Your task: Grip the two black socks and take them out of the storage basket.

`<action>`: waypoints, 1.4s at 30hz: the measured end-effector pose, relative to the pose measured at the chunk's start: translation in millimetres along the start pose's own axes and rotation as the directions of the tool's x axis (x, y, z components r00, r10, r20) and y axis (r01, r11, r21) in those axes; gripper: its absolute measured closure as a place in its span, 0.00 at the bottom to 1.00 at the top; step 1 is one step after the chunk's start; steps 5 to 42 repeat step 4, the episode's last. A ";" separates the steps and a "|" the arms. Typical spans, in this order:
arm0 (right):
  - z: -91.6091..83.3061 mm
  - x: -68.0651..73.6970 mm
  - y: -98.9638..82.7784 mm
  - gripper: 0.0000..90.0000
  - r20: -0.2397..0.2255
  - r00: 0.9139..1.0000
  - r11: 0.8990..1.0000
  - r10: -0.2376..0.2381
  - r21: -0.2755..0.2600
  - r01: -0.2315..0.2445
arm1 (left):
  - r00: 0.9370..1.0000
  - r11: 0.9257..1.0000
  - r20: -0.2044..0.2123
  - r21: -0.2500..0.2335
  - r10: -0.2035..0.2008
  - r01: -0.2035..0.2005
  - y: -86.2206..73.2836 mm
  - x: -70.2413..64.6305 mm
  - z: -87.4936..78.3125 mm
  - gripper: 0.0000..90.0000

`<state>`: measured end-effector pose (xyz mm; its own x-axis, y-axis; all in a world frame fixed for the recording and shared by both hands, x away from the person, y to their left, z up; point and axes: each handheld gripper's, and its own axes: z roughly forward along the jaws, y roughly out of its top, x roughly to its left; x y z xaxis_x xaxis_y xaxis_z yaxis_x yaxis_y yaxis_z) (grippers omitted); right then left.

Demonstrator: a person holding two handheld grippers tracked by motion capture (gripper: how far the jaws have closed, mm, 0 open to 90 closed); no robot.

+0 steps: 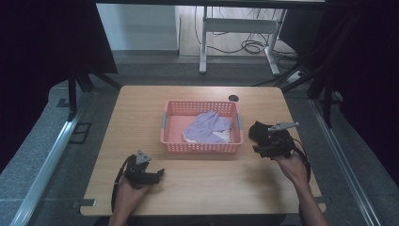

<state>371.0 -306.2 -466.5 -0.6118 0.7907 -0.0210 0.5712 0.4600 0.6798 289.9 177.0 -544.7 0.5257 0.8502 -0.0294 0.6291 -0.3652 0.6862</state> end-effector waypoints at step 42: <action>2.1 5.4 -4.5 0.15 -0.011 1.000 1.000 -0.008 0.008 0.008 | 1.000 1.000 -0.001 0.001 0.000 0.000 0.1 -0.1 0.1 0.14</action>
